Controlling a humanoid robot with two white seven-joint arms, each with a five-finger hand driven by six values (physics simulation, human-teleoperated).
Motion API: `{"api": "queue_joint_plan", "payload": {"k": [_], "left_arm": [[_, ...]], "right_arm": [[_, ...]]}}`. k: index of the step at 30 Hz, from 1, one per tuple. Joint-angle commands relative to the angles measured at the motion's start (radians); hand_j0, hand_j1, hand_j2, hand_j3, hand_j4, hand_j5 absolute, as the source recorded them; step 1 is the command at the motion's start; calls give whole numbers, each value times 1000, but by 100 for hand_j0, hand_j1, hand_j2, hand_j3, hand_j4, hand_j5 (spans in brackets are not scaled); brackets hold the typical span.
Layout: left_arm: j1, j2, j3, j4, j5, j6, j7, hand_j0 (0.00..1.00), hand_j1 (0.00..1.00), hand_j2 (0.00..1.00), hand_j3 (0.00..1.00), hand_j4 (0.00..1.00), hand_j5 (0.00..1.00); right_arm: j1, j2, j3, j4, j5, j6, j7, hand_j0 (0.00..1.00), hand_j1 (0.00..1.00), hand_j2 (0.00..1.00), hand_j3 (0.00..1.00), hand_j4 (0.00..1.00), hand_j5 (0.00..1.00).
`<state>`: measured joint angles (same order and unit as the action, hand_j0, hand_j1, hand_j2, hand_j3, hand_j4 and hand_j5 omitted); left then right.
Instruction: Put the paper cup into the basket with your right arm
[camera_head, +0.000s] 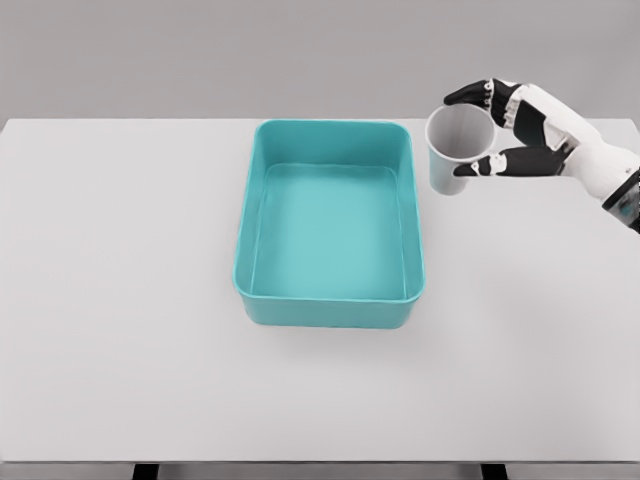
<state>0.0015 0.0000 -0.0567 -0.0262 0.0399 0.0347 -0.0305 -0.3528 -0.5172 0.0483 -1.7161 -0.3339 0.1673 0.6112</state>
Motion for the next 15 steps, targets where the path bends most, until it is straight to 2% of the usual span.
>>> {"api": "queue_joint_plan", "payload": {"k": [1,8,11,15], "left_arm": [[0,0,0,0,0,1,0,100,100,100,100,100,100],[0,0,0,0,0,1,0,100,100,100,100,100,100],[0,0,0,0,0,-1,0,100,100,100,100,100,100],[0,0,0,0,0,-1,0,100,100,100,100,100,100]], "right_arm": [[0,31,8,1,21,9,0,65,65,65,65,65,65],[-3,51,19,3,26,11,0,65,65,65,65,65,65],[-26,57,39,3,27,21,0,65,65,65,65,65,65],[-66,109,51,3,59,46,0,65,65,65,65,65,65]]}}
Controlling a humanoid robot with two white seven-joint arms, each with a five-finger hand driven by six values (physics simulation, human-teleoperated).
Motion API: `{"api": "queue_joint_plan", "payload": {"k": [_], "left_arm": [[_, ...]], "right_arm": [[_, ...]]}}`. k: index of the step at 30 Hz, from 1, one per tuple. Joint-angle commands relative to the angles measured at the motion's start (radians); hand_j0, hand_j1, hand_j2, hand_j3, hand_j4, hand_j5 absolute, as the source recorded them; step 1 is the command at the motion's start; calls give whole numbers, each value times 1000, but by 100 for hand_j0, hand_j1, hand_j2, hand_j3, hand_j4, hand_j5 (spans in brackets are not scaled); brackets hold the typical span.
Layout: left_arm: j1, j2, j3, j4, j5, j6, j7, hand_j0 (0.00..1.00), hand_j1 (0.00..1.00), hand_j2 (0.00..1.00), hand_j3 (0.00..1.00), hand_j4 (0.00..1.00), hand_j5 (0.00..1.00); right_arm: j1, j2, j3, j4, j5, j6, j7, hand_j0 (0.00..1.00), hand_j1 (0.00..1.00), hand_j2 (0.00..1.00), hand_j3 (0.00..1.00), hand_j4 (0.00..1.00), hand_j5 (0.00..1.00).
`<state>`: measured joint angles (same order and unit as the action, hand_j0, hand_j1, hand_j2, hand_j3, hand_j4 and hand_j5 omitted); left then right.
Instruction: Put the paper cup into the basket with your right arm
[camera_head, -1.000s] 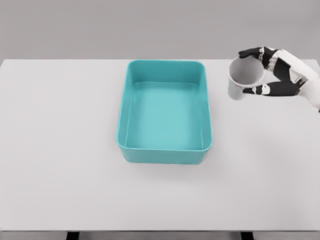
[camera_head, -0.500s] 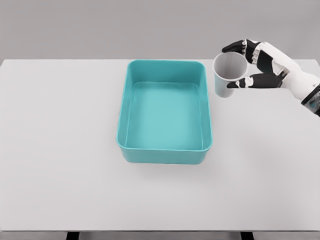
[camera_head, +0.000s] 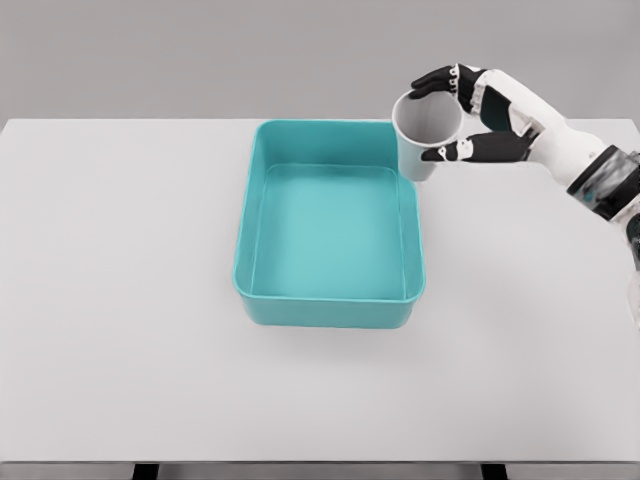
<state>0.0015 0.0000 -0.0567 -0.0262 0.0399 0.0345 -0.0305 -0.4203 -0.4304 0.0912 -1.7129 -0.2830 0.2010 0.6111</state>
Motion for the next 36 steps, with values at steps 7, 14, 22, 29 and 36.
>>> {"api": "queue_joint_plan", "payload": {"k": [7,14,22,29,36], "left_arm": [[0,0,0,0,0,-1,0,100,100,100,100,100,100],[0,0,0,0,0,1,0,100,100,100,100,100,100],[0,0,0,0,0,1,0,100,100,100,100,100,100],[0,0,0,0,0,-1,0,100,100,100,100,100,100],[0,0,0,0,0,-1,0,100,100,100,100,100,100]], "right_arm": [[-15,76,27,12,47,23,0,65,65,65,65,65,65],[-32,128,53,38,90,21,0,65,65,65,65,65,65],[-31,183,93,73,133,12,0,65,65,65,65,65,65],[-25,216,117,108,180,1,0,66,66,66,66,66,66],[-18,254,144,156,212,-23,0,66,66,66,66,66,66]]}}
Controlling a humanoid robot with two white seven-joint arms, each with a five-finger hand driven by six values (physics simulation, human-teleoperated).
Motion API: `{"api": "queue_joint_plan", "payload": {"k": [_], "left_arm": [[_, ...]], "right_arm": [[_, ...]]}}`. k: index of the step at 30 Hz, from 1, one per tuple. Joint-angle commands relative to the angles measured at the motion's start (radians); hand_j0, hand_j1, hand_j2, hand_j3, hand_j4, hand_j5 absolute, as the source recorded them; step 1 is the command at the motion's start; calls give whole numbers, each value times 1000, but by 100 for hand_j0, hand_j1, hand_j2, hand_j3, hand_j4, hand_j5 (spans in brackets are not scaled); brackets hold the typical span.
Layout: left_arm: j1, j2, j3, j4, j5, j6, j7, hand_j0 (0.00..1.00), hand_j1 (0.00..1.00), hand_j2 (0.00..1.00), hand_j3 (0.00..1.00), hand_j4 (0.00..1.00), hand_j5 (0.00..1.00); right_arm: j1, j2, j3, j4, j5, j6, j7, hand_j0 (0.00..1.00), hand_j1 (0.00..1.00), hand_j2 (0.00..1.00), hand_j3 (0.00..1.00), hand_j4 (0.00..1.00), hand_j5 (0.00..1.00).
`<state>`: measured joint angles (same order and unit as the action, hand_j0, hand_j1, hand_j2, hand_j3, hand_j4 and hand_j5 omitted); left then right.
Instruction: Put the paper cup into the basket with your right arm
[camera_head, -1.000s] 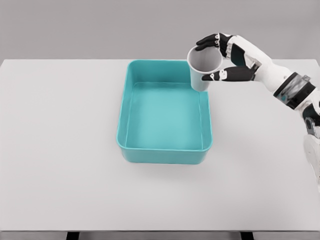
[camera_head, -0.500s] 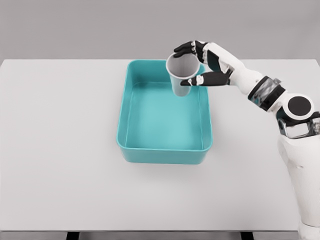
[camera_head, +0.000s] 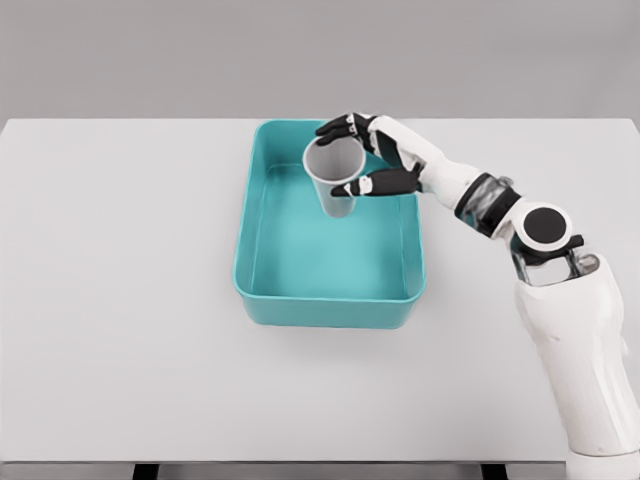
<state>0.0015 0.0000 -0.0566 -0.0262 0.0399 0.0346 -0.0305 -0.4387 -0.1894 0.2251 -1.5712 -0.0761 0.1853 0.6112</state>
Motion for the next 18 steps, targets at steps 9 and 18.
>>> {"api": "queue_joint_plan", "payload": {"k": [9,18], "left_arm": [[0,0,0,0,0,1,0,100,100,100,100,100,100],[0,0,0,0,0,-1,0,100,100,100,100,100,100]], "right_arm": [[0,62,23,39,42,-7,0,66,66,66,66,66,66],[-5,103,37,68,70,-10,0,66,66,66,66,66,66]]}}
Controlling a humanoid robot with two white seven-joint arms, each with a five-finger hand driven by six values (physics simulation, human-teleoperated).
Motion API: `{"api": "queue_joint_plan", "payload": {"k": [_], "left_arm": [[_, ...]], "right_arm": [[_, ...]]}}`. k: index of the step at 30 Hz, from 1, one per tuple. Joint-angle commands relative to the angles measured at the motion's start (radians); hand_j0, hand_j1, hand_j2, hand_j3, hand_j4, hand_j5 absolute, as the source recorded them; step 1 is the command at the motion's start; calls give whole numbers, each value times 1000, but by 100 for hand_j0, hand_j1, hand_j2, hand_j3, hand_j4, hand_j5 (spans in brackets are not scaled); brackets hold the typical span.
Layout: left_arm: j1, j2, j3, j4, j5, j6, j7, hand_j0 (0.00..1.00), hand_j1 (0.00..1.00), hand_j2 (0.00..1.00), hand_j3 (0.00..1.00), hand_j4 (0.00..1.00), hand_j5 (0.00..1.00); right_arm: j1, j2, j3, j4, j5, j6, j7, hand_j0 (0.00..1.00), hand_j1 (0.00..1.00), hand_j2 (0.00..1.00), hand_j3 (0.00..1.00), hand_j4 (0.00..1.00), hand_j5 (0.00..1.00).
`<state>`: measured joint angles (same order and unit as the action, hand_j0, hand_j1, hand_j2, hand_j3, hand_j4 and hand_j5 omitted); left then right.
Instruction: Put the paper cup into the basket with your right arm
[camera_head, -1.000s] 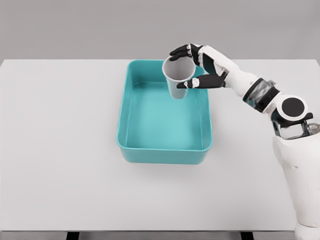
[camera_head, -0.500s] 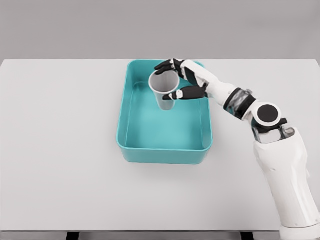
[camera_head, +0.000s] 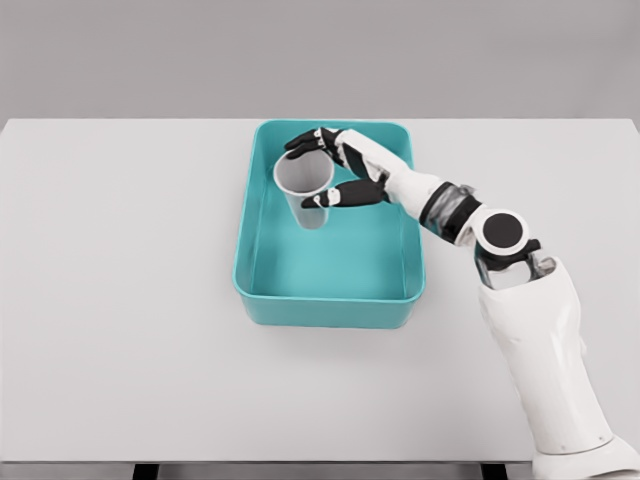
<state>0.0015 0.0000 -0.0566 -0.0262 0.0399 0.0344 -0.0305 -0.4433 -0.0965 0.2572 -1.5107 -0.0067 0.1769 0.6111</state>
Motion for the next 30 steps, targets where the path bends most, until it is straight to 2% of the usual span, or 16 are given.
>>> {"api": "queue_joint_plan", "payload": {"k": [1,17,20,30], "left_arm": [[0,0,0,0,0,1,0,100,100,100,100,100,100],[0,0,0,0,0,1,0,100,100,100,100,100,100],[0,0,0,0,0,1,0,100,100,100,100,100,100],[0,0,0,0,0,-1,0,100,100,100,100,100,100]], "right_arm": [[0,12,10,12,1,-5,0,66,66,66,66,66,66],[28,28,25,47,17,-48,0,66,66,66,66,66,66],[28,41,30,73,27,-60,0,67,67,67,67,67,67],[32,51,30,81,37,-68,0,68,68,68,68,68,68]]}}
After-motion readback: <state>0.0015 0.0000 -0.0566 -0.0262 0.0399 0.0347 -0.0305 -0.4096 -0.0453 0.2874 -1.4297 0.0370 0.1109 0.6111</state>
